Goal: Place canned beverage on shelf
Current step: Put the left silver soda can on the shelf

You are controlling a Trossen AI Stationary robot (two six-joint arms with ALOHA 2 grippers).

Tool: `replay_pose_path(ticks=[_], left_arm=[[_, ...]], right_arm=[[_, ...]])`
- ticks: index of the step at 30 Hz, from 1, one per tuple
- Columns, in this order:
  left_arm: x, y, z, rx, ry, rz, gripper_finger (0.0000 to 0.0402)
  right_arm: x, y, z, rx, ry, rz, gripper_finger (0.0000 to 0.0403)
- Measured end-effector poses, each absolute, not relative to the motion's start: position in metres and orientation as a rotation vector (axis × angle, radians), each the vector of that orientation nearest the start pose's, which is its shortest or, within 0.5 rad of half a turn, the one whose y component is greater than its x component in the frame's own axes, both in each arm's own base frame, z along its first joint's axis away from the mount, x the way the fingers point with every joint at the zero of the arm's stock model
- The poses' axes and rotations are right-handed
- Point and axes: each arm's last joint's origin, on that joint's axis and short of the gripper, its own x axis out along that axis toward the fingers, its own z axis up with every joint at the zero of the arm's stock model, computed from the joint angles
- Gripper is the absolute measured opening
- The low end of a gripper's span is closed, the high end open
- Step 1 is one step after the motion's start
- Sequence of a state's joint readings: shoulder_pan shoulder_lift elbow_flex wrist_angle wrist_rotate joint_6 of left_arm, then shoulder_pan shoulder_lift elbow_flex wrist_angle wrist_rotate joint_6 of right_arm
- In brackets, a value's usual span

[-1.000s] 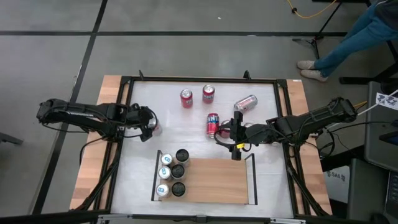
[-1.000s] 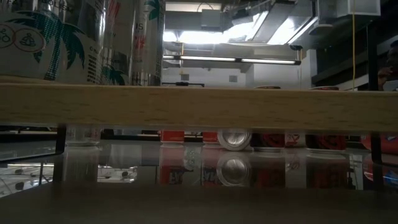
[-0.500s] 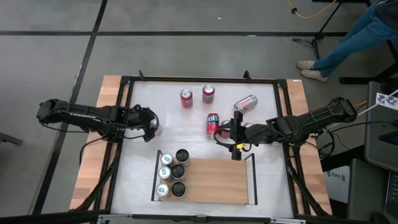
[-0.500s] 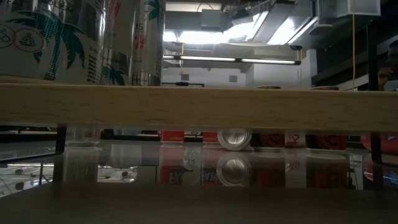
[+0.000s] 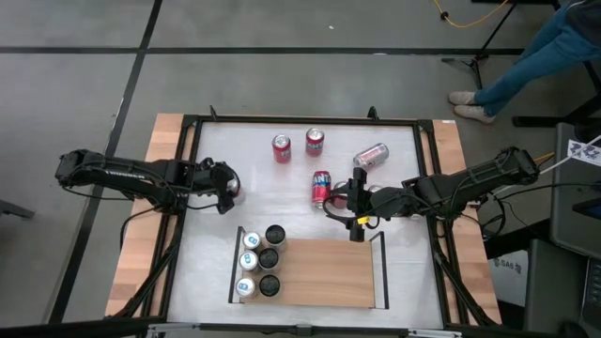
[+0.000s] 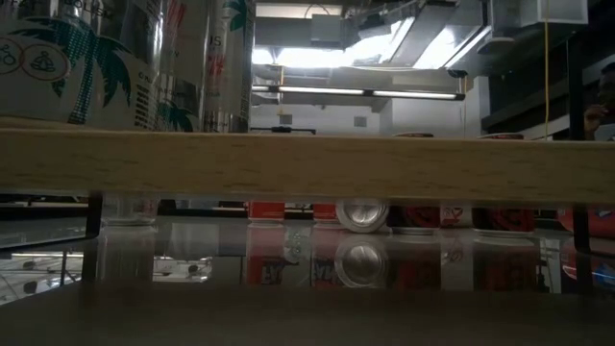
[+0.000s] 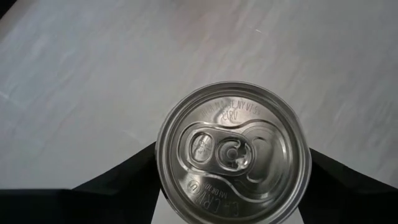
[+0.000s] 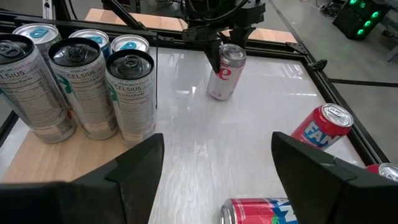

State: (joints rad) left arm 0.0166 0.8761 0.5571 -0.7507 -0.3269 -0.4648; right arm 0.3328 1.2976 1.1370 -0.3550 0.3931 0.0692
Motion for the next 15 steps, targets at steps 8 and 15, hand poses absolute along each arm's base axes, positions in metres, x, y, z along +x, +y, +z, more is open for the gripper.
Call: replay_pose_path(ticks=[8, 15], left_arm=[[0.153, 0.012, 0.219, -0.252, 0.917, 0.521, 0.0278], [0.161, 0.012, 0.243, -0.200, 0.864, 0.480, 0.0278]], right_arm=[[0.271, 0.082, 0.331, -0.117, 0.478, -0.083, 0.0287], [0.272, 0.076, 0.331, -0.105, 0.479, -0.098, 0.0287]])
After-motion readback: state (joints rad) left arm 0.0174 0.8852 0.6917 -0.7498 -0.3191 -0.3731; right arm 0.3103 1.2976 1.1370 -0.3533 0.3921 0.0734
